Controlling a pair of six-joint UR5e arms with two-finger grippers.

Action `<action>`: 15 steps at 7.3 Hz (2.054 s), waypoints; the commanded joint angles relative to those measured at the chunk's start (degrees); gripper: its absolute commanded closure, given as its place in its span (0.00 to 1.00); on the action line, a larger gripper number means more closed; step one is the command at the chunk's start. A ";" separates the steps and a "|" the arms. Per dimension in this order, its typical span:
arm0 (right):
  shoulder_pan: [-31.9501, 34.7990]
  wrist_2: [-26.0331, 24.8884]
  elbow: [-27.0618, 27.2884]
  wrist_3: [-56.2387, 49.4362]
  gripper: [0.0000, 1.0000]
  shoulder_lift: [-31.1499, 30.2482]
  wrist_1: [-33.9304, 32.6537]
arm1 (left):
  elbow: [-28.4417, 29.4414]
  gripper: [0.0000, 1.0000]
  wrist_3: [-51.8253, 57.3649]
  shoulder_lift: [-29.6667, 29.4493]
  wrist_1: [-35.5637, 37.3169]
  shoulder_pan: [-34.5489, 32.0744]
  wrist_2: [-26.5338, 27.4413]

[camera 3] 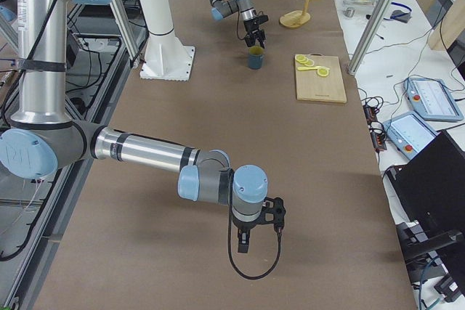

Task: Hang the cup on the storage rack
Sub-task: 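Move the left gripper toward the teal mug's handle, then close the left gripper on the teal mug's handle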

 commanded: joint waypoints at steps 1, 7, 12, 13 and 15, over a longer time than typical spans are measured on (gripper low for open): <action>0.00 0.07 0.00 0.15 0.00 0.22 0.00 | 0.07 0.28 -0.04 -0.21 -0.11 0.00 -0.06; 0.00 -0.02 0.00 0.24 0.00 0.57 0.00 | 0.60 0.56 -0.57 -1.62 -0.28 0.18 -0.06; 0.00 0.07 0.00 0.24 0.00 0.57 0.00 | 0.60 0.62 -0.57 -2.24 -0.46 0.44 0.12; 0.00 -0.02 0.00 0.16 0.00 0.57 0.00 | 0.60 0.64 -0.57 -2.24 -0.55 0.53 0.12; 0.00 0.07 0.00 0.16 0.00 0.57 0.00 | 0.69 0.75 -0.66 -2.15 -0.90 0.71 0.12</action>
